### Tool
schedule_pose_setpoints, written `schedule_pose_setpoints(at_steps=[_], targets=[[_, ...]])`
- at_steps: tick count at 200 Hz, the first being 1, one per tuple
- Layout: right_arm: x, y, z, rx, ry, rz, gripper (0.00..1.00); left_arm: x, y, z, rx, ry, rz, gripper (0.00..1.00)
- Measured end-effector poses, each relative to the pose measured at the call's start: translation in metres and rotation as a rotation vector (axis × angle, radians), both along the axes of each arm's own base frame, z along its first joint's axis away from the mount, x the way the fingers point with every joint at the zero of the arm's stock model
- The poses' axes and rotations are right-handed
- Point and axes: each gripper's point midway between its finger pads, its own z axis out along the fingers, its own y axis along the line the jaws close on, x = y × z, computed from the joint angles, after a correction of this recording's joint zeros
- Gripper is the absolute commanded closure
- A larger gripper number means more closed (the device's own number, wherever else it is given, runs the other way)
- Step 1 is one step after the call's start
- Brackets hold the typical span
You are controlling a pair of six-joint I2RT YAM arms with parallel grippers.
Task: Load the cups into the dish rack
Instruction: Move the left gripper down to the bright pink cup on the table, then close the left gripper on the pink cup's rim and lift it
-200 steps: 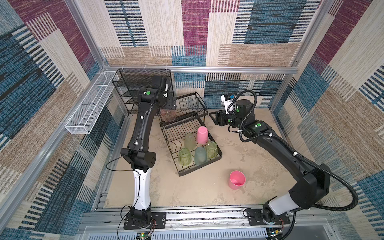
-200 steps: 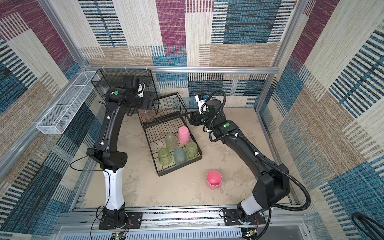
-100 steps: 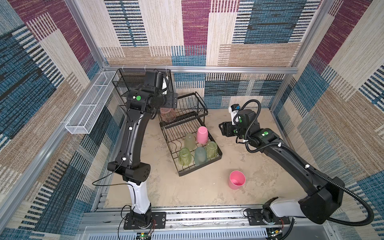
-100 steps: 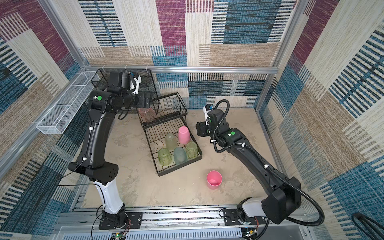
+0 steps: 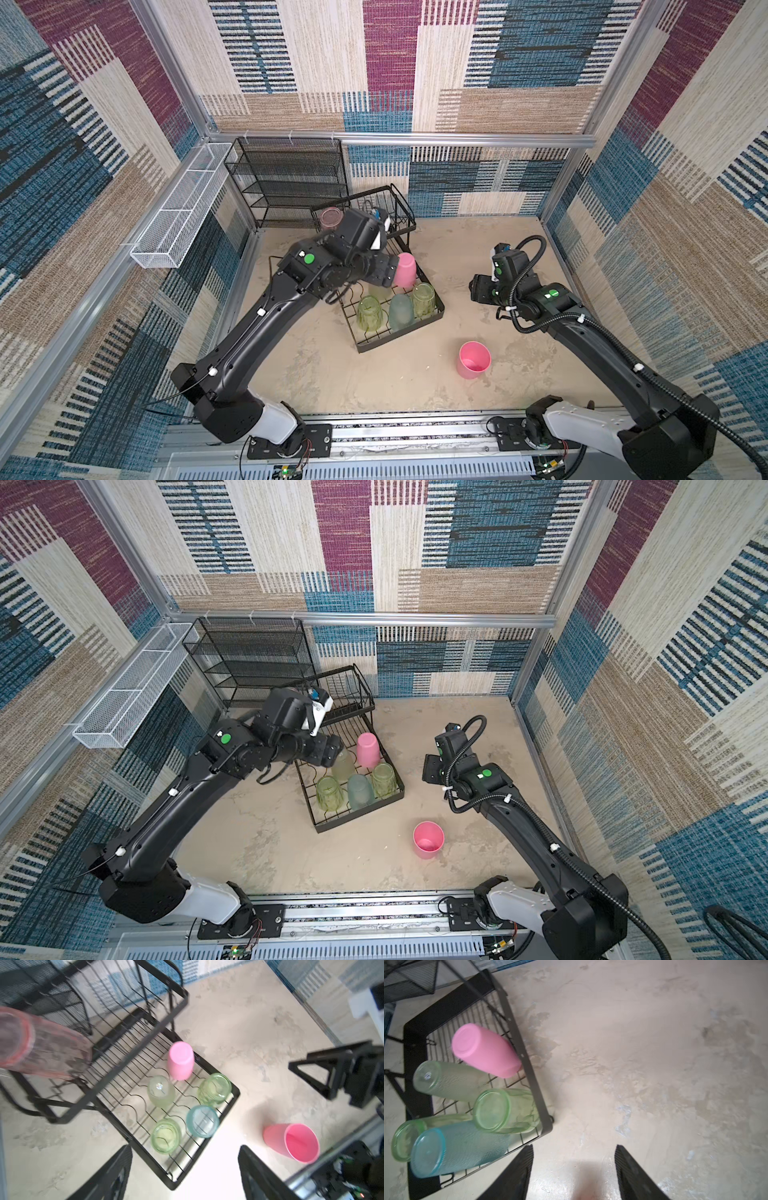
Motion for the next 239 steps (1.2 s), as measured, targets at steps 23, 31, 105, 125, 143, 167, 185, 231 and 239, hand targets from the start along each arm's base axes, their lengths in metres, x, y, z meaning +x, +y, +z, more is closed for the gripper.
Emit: schedule_pose_setpoints(at_steps=[23,31,105,125,143,167,185,231,239], targets=[[0.003,-0.034,-0.002,0.025,-0.006,-0.102,0.35,-0.03,-0.034,-0.029,0.031,0.055,-0.057,0.28],[0.004,-0.047,-0.002,0.037,-0.012,-0.14,0.35,-0.038,-0.044,-0.041,0.05,0.076,-0.069,0.32],[-0.001,-0.104,-0.006,0.129,-0.064,-0.299,0.37,-0.089,-0.144,-0.122,0.176,0.211,-0.19,0.36],[-0.003,-0.109,-0.012,0.17,-0.064,-0.321,0.37,-0.098,-0.161,-0.141,0.208,0.235,-0.21,0.37],[-0.005,-0.111,-0.015,0.197,-0.063,-0.334,0.37,-0.107,-0.177,-0.157,0.222,0.272,-0.234,0.37],[-0.006,-0.115,-0.004,0.224,-0.108,-0.347,0.38,-0.114,-0.192,-0.178,0.244,0.319,-0.26,0.39],[-0.007,-0.116,0.005,0.236,-0.146,-0.345,0.39,-0.114,-0.2,-0.193,0.262,0.337,-0.264,0.41],[-0.011,-0.112,0.005,0.252,-0.156,-0.33,0.4,-0.113,-0.206,-0.223,0.316,0.384,-0.263,0.45],[-0.011,-0.111,0.004,0.256,-0.155,-0.329,0.41,-0.111,-0.205,-0.226,0.324,0.389,-0.258,0.47]])
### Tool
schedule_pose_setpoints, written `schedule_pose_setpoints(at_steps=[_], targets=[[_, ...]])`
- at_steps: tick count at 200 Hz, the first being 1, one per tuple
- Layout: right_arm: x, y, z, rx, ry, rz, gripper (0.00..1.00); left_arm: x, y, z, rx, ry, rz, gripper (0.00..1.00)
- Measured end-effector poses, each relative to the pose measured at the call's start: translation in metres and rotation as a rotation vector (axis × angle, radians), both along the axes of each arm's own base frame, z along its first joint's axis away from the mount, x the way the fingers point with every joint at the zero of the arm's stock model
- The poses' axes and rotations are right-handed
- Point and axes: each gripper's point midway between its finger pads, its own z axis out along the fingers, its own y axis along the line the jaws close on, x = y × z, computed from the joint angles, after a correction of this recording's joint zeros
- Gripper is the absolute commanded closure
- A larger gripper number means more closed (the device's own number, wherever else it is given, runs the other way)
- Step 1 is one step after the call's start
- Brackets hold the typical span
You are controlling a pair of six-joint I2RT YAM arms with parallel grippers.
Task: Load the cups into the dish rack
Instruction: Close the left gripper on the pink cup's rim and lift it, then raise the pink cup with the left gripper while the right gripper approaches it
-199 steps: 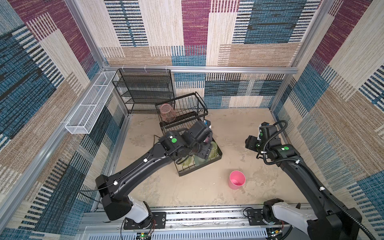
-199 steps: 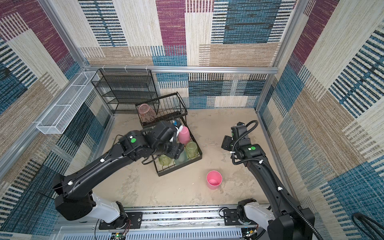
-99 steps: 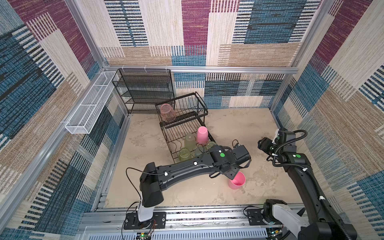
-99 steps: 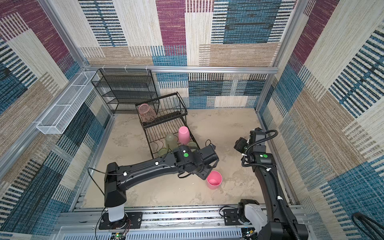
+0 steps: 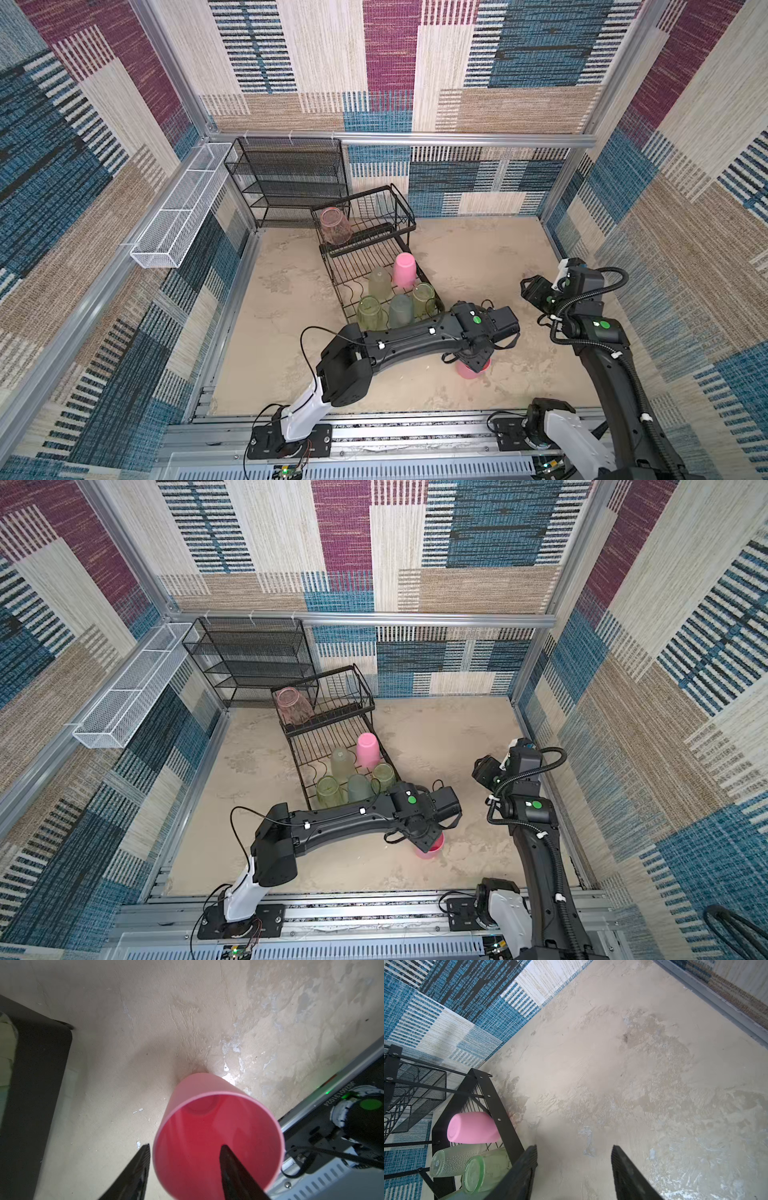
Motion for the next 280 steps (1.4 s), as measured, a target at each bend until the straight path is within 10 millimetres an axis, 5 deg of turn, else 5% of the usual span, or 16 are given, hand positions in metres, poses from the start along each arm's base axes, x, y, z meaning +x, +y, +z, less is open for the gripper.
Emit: schedule_pose_setpoints(at_steps=[38,119,161,208,280], targets=[[-0.003,0.002,-0.004,0.006,0.0,0.004,0.41,0.006,0.005,-0.008,0.024,0.006,0.013,0.65],[-0.004,0.002,0.002,0.027,-0.034,-0.015,0.42,0.007,0.014,-0.021,0.066,-0.005,0.014,0.82],[-0.002,0.003,-0.017,0.062,0.007,-0.026,0.42,0.005,0.021,-0.021,0.046,-0.011,0.015,0.94],[0.001,0.003,-0.023,0.08,0.039,-0.032,0.42,0.002,0.014,0.017,-0.102,-0.003,0.0,0.94],[0.016,-0.005,0.05,0.018,-0.108,-0.041,0.41,0.043,0.006,0.122,-0.366,-0.03,-0.014,0.94]])
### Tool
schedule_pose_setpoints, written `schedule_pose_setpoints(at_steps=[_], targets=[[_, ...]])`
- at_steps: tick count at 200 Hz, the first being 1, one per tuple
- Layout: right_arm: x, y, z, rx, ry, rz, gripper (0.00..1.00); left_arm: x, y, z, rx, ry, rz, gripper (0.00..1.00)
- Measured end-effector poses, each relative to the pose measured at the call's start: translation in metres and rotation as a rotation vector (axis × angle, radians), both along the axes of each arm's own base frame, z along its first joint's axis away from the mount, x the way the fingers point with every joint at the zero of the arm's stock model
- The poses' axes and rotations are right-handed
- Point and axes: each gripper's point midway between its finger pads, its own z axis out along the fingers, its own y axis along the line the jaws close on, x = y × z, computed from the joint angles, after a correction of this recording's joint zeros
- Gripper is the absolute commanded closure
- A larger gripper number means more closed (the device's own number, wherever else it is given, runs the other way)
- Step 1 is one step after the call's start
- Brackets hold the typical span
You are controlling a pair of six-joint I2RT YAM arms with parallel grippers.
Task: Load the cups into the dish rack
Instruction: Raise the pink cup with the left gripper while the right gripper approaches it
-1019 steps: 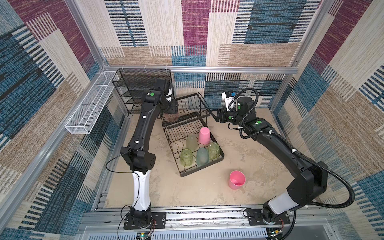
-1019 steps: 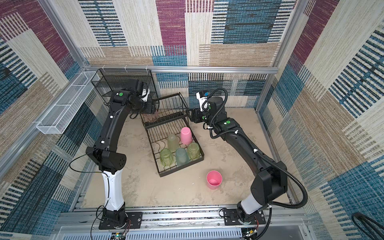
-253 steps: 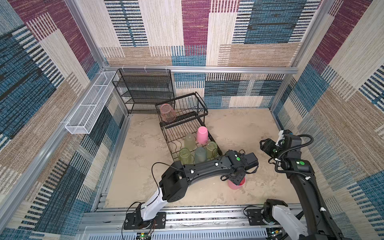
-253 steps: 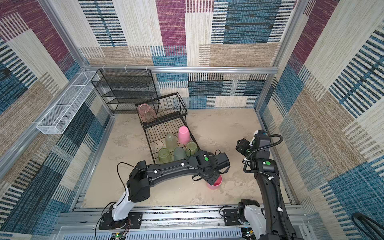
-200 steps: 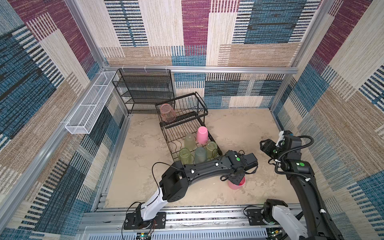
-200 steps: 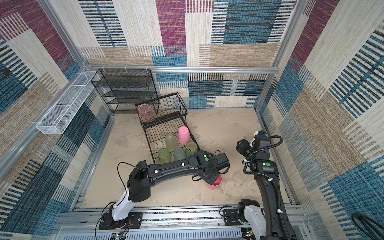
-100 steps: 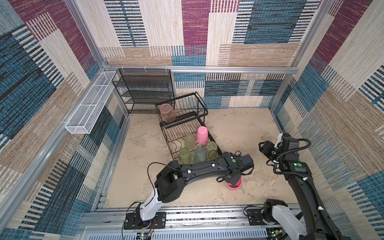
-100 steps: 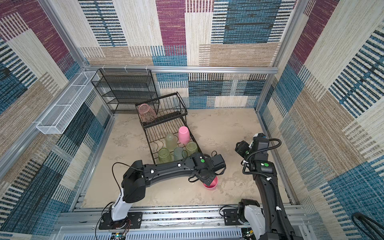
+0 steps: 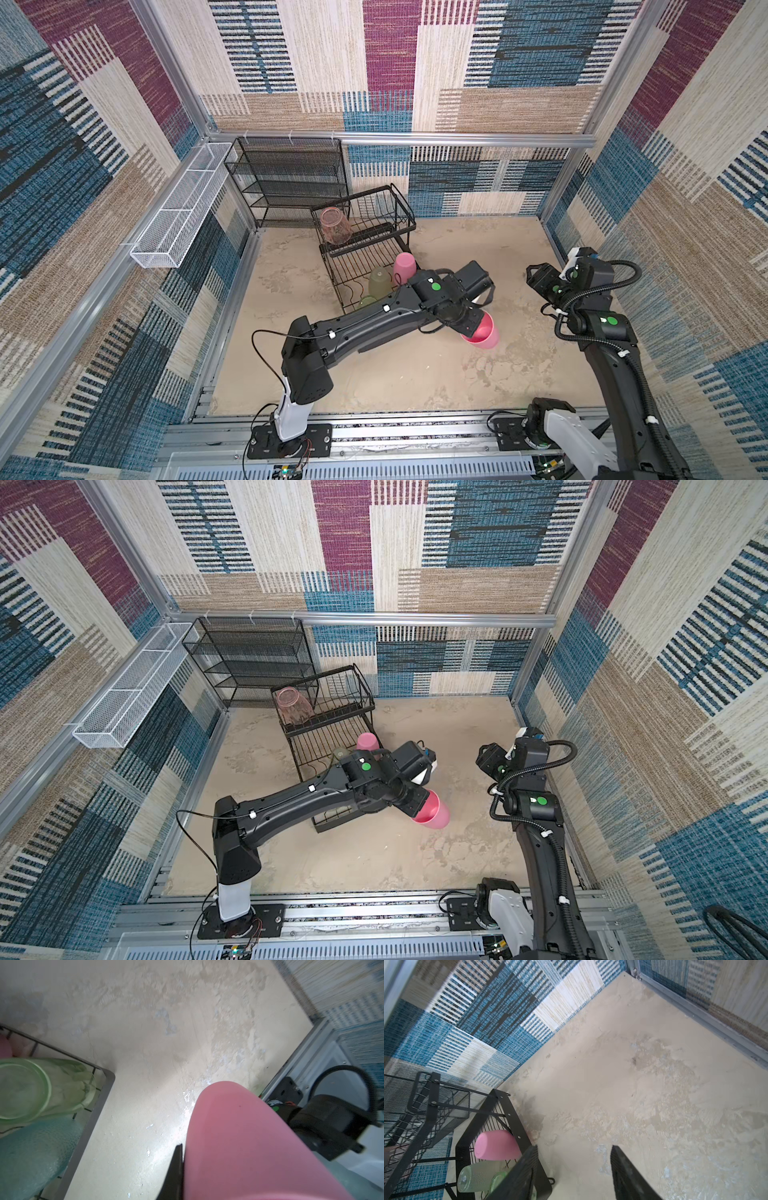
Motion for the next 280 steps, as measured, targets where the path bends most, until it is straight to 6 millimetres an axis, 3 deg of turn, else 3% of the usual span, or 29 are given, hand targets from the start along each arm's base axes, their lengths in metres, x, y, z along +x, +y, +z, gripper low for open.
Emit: schedule_pose_setpoints(at_steps=[38,66,92,123,143,157,176,203,223,280], targets=[[0.022,0.005,0.038,0.016,-0.059,0.043,0.41,0.024,0.005,0.078,-0.168,-0.038,0.01,0.93],[0.041,0.018,0.074,0.078,-0.145,0.108,0.39,0.064,0.036,0.135,-0.288,-0.097,0.093,0.94],[0.055,0.039,0.096,0.212,-0.244,0.202,0.36,0.09,0.064,0.167,-0.356,-0.139,0.157,0.94],[0.069,0.061,0.108,0.409,-0.305,0.304,0.33,0.121,0.094,0.176,-0.412,-0.143,0.239,0.94],[0.073,0.075,0.129,0.506,-0.363,0.359,0.23,0.142,0.112,0.178,-0.474,-0.139,0.305,0.94],[0.073,0.087,0.144,0.565,-0.403,0.398,0.22,0.156,0.119,0.181,-0.523,-0.139,0.336,0.94],[0.079,0.102,0.157,0.657,-0.421,0.446,0.21,0.17,0.121,0.188,-0.594,-0.141,0.345,0.94],[0.091,0.119,0.16,0.796,-0.394,0.467,0.17,0.187,0.12,0.198,-0.688,-0.153,0.352,0.94],[0.097,0.132,0.163,0.888,-0.372,0.484,0.11,0.197,0.116,0.197,-0.737,-0.156,0.355,0.94],[0.114,0.154,0.189,1.016,-0.374,0.523,0.09,0.221,0.097,0.196,-0.862,-0.158,0.335,0.93]])
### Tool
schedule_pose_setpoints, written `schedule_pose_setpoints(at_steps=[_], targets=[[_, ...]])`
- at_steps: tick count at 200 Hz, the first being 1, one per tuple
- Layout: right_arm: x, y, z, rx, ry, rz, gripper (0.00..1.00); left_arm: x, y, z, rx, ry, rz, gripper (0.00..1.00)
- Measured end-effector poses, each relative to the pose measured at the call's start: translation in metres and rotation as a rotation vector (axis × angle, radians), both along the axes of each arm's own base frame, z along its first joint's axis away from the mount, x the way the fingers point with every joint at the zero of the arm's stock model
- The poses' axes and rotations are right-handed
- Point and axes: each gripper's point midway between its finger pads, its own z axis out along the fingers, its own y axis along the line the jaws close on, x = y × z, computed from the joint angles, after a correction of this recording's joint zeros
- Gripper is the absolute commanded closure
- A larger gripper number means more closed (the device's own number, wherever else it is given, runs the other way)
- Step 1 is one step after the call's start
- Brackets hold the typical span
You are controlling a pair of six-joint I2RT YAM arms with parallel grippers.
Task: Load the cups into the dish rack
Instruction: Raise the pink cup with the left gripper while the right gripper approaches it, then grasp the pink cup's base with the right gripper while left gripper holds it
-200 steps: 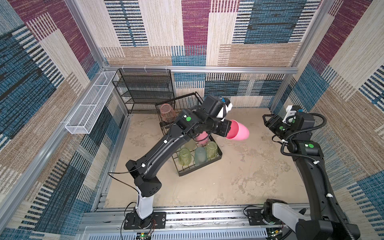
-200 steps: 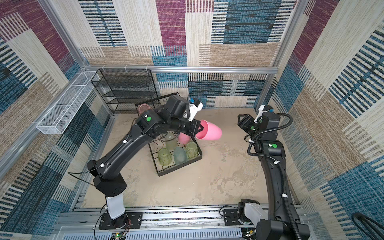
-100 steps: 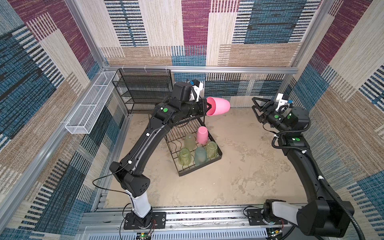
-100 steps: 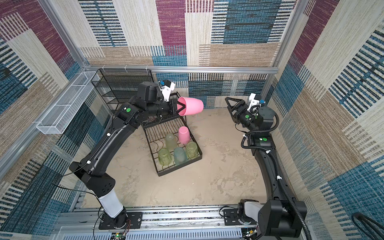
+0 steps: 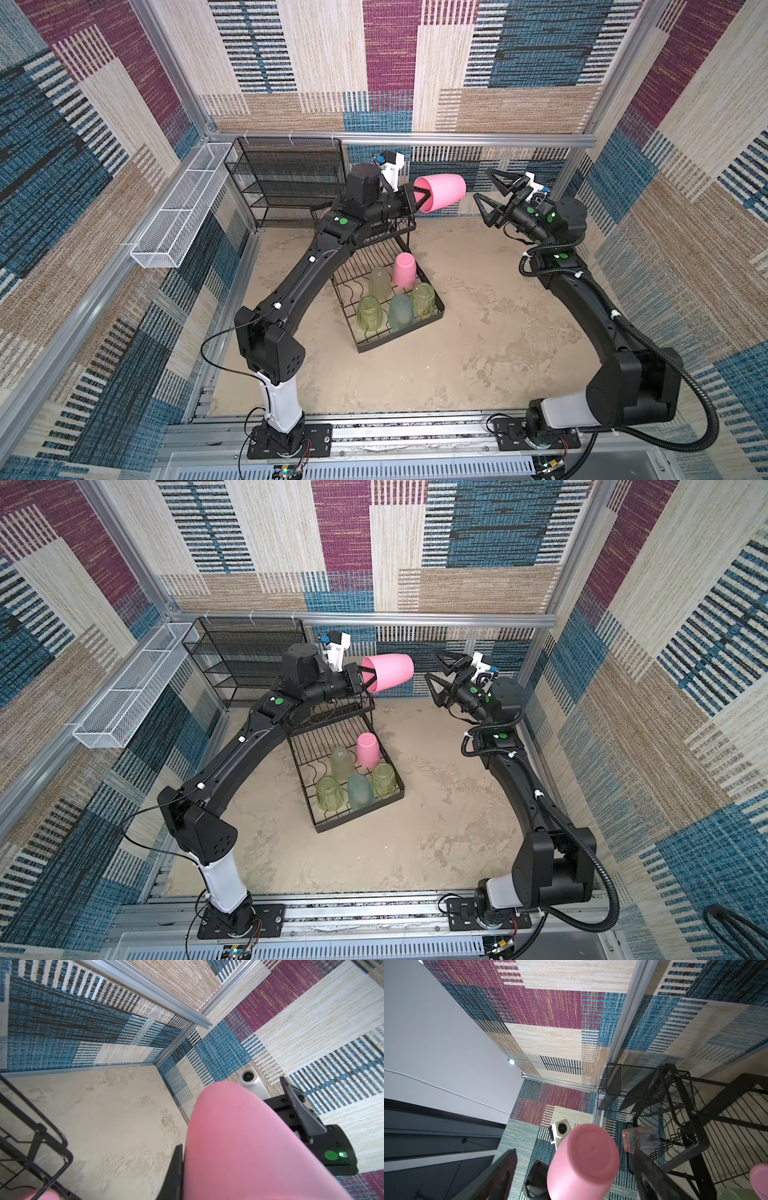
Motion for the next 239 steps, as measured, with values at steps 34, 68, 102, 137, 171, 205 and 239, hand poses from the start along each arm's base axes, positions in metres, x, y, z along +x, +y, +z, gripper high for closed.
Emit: schedule_pose_setpoints(at_steps=[34,68,102,137,171,205,239], targets=[[0.013,0.004,-0.002,0.019,0.033,-0.013,0.08,0.013,-0.01,0.002,-0.047,-0.011,-0.008,0.93],[0.024,0.009,-0.008,0.022,0.076,-0.024,0.09,0.02,-0.017,-0.001,-0.073,-0.002,-0.018,0.94],[0.034,0.014,-0.017,0.021,0.148,-0.037,0.12,0.025,-0.025,-0.01,-0.075,0.017,-0.025,0.94],[0.038,0.018,-0.017,0.021,0.187,-0.067,0.13,0.024,-0.036,-0.018,-0.076,0.026,-0.042,0.94],[0.04,0.021,-0.028,0.016,0.234,-0.093,0.15,0.022,-0.045,-0.017,-0.094,0.021,-0.055,0.94],[0.043,0.022,-0.031,0.017,0.246,-0.115,0.22,0.023,-0.052,-0.022,-0.093,0.033,-0.062,0.93],[0.045,0.021,-0.032,0.017,0.247,-0.138,0.33,0.023,-0.057,-0.026,-0.09,0.039,-0.067,0.92]])
